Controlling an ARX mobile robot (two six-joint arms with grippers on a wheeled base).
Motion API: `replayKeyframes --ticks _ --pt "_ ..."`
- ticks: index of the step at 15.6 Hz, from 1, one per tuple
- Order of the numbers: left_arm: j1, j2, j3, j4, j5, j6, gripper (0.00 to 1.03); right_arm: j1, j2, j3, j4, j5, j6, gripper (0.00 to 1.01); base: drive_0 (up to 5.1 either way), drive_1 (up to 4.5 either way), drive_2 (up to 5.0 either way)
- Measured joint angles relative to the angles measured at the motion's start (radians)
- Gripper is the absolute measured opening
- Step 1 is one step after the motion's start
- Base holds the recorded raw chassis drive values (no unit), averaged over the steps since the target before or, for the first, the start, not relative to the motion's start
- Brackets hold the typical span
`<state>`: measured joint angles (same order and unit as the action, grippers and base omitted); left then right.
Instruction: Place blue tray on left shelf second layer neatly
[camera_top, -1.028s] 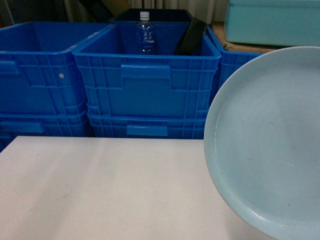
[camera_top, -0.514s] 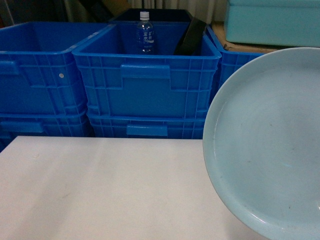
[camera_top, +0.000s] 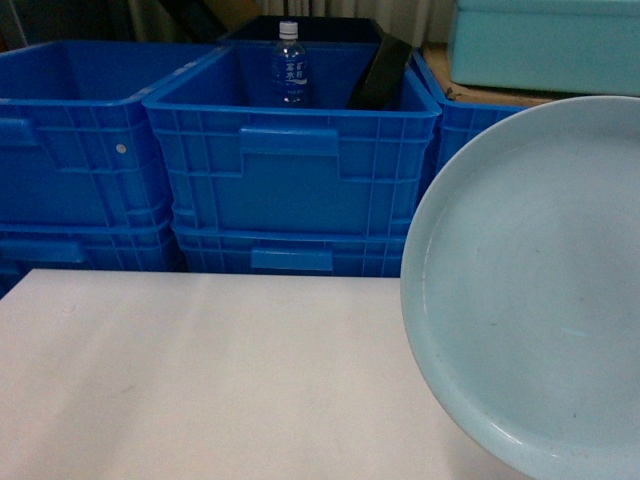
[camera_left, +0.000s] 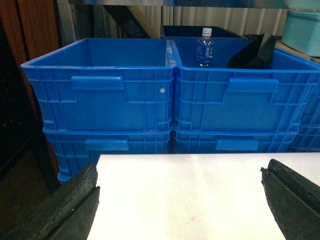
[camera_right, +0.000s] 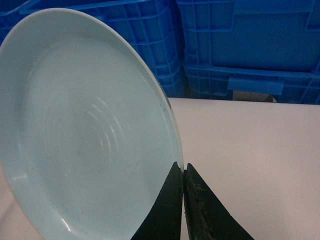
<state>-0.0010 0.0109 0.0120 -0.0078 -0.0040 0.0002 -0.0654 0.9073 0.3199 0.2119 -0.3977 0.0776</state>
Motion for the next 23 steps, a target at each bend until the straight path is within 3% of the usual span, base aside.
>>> replayKeyframes --ticks 3,23 --pt "0.000 0.000 0.000 0.003 0.002 0.000 0.98 -0.001 -0.001 0.000 -0.001 0.000 0.000 0.02 0.0 0.00 0.0" --pt "0.001 0.000 0.000 0.000 0.002 0.000 0.98 -0.001 -0.002 -0.002 0.001 0.000 0.000 0.02 3.3 -5.04 -2.6"
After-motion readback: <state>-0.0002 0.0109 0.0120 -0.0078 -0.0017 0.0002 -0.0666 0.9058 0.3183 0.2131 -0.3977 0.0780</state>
